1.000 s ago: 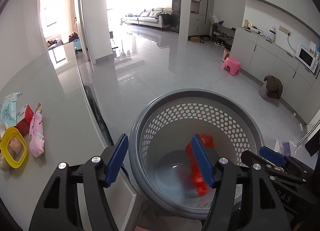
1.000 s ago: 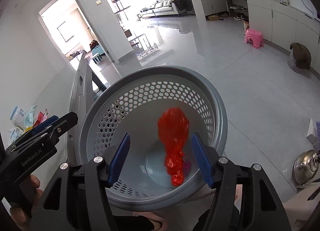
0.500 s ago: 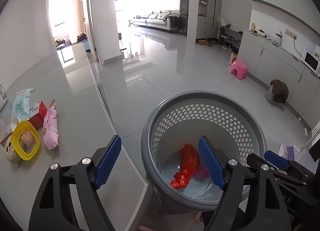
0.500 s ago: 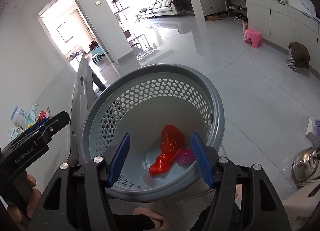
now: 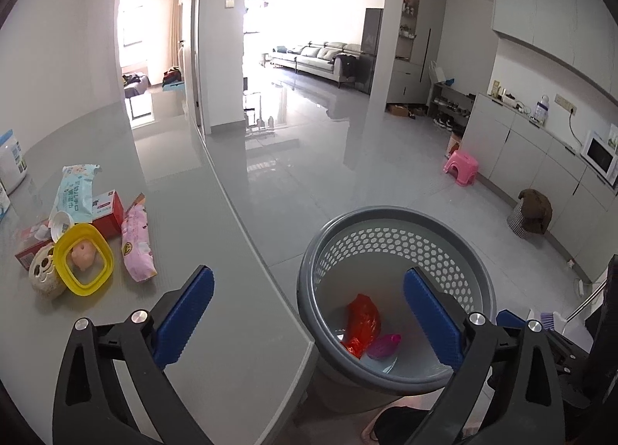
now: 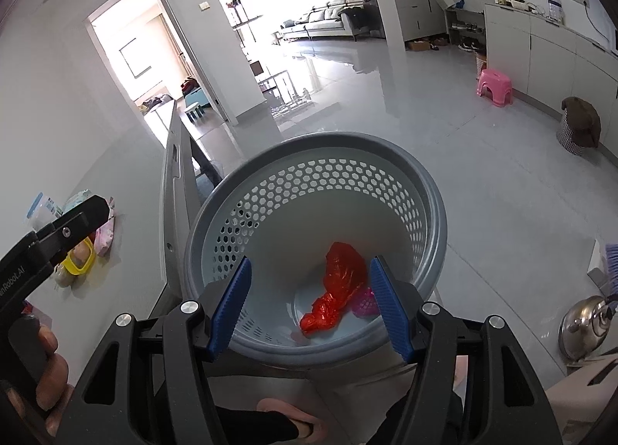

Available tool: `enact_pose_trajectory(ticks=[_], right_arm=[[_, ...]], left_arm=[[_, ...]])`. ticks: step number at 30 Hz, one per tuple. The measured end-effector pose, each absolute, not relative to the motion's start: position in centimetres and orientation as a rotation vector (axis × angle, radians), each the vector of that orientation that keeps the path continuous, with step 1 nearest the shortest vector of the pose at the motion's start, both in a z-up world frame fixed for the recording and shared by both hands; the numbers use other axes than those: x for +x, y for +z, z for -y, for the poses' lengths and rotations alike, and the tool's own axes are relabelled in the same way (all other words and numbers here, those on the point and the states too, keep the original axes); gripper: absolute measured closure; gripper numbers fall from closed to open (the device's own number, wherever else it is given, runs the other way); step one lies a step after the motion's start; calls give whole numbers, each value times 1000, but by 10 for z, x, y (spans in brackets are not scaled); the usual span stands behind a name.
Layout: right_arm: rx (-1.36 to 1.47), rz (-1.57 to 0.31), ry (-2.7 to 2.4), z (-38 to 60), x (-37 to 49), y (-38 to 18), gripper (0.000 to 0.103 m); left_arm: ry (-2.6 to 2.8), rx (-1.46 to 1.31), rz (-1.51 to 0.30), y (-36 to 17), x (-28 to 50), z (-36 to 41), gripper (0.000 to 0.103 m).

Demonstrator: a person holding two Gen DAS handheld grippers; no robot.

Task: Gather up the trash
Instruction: 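Move both tools back from the basket toward the table, then close the right gripper on the pink snack wrapper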

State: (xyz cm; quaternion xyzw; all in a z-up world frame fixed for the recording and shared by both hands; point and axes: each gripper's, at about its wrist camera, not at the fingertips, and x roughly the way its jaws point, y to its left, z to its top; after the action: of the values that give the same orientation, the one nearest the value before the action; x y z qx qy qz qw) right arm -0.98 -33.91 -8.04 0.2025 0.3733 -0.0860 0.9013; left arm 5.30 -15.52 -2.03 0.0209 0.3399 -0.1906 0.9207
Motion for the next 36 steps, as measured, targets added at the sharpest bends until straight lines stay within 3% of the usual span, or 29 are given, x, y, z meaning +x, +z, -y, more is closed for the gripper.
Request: enact_pose_trajectory(ticks=[19, 28, 36], right_arm=[[304, -761, 28, 228, 41, -54, 38], [239, -780, 144, 165, 90, -53, 37], [139, -817, 212, 117, 138, -55, 37]], left_arm=[[-120, -59, -620, 1, 60, 4, 6], [86, -88, -660, -24, 79, -87, 6], [173, -81, -677, -42, 92, -124, 6]])
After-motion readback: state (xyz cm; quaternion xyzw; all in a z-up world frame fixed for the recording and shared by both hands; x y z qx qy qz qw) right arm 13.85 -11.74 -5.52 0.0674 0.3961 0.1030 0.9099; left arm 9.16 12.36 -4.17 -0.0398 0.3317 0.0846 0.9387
